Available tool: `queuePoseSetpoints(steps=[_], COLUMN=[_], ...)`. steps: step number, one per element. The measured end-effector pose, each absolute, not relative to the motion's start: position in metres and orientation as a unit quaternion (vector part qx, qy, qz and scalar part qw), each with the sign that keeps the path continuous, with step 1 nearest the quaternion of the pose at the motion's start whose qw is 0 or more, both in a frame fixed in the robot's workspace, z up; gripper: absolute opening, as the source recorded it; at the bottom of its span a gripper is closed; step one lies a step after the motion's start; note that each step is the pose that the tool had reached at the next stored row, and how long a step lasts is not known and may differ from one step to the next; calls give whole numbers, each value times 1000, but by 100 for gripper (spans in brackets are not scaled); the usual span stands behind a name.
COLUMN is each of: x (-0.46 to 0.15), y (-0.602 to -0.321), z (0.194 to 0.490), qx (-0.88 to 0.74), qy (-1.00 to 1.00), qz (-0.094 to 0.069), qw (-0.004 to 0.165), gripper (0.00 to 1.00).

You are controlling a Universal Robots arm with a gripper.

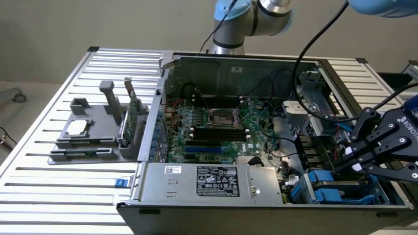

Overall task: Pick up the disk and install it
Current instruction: 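Insert the second disk wire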

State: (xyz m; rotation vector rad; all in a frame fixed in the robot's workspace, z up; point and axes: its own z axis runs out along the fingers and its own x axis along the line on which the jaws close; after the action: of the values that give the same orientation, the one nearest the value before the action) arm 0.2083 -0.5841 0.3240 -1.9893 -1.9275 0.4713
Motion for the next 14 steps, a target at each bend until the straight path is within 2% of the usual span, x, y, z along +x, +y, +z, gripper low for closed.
queuePoseSetpoints(steps=[14], x=[208], y=[-580], z=[333], qx=[-698], qy=[-676], qz=[166], qw=[166], gripper=[16])
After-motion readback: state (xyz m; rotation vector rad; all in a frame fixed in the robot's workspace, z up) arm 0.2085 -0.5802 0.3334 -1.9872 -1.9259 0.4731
